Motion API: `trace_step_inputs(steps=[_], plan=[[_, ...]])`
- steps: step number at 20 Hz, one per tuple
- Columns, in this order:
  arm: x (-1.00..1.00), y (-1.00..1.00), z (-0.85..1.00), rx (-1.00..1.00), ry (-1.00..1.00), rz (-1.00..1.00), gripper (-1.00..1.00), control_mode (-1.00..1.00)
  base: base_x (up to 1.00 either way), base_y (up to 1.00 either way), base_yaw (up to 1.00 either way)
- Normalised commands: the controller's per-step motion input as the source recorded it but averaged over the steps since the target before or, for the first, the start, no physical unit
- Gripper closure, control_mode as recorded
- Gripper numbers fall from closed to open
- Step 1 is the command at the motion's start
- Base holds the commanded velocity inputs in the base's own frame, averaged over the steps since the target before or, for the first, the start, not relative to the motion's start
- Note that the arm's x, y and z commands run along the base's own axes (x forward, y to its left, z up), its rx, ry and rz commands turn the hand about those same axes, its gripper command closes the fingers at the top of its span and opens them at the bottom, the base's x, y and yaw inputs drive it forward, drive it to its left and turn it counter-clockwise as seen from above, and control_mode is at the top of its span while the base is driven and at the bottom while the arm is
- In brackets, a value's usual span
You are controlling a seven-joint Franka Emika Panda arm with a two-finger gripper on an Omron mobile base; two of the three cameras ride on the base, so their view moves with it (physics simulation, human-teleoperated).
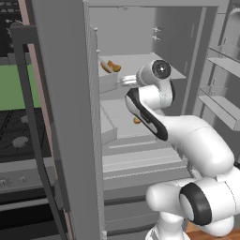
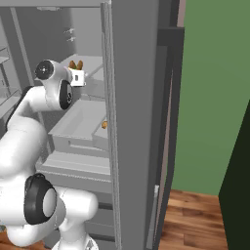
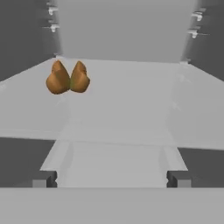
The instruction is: Move the cookie dough ball and hotdog bun from the top shelf to the second highest shelf to make space. Then, place the pitcher from the counter on the cleared top shelf.
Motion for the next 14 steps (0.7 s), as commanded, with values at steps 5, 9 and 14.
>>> trace_step_inputs(steps=[5, 9, 14], plan=[[0.00, 0.31, 0.38, 0.02, 0.00, 0.08, -1.00, -1.00, 0.00, 0.00, 0.00], [0.00, 0.45, 0.24, 0.00, 0.00, 0.10, -1.00, -1.00, 0.00, 0.00, 0.00], [0.18, 0.26, 0.08, 0.00, 0.01, 0.06, -1.00, -1.00, 0.00, 0.00, 0.00]])
